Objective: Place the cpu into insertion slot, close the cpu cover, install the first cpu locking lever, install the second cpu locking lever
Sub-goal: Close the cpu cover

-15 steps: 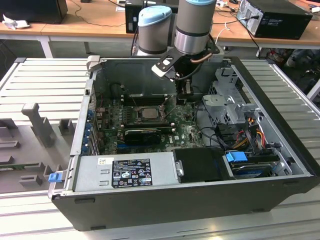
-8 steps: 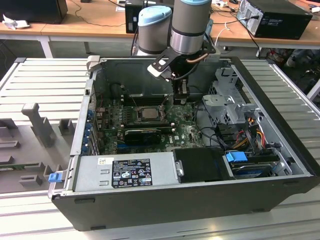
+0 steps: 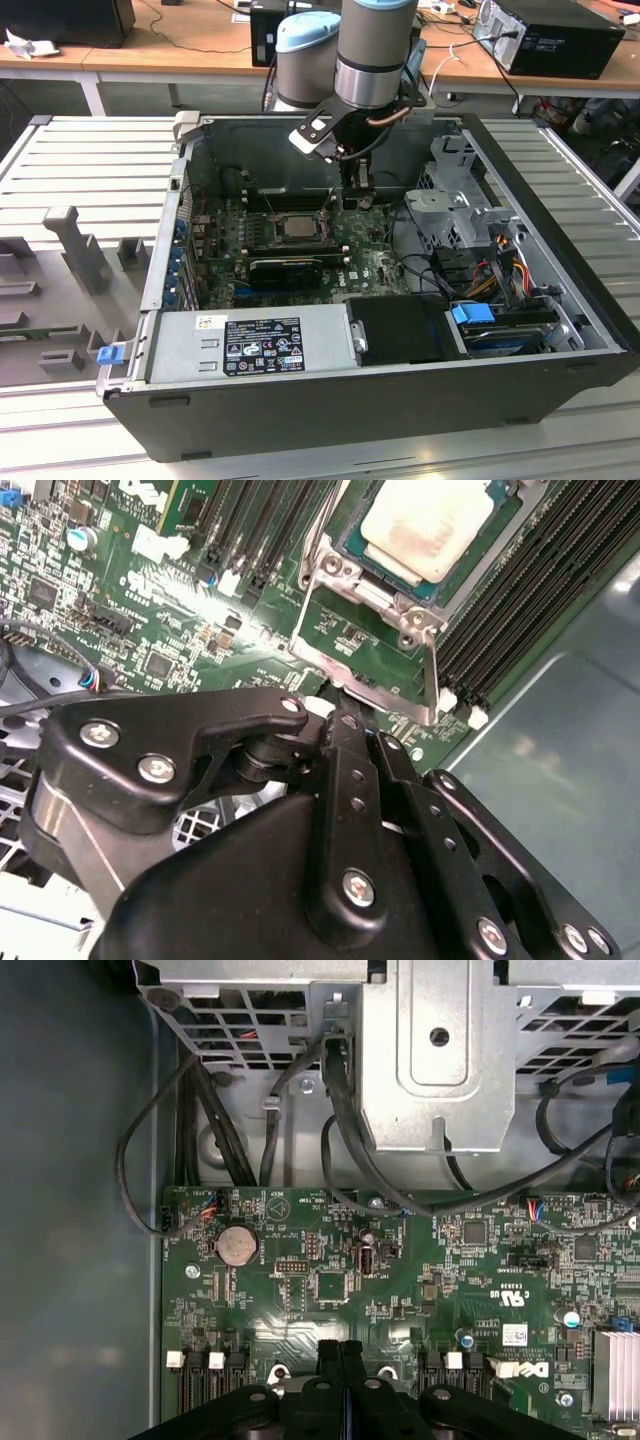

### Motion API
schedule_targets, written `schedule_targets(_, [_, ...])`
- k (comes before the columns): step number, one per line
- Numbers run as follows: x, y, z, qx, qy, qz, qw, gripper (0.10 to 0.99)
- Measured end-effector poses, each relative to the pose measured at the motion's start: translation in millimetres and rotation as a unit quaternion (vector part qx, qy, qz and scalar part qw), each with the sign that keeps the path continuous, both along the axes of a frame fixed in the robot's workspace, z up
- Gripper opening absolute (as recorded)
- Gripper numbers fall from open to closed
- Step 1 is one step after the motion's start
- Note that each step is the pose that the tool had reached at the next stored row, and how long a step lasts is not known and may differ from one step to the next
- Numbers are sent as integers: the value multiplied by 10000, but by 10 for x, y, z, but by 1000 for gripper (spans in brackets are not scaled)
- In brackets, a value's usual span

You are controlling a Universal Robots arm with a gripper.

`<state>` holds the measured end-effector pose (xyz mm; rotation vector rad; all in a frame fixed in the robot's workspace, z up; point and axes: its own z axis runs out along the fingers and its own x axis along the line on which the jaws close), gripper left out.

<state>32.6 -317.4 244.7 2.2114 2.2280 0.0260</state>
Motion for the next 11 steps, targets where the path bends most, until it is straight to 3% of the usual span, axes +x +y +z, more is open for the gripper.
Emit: schedule_targets(11, [-59, 0, 0, 0, 0, 0, 10000, 106])
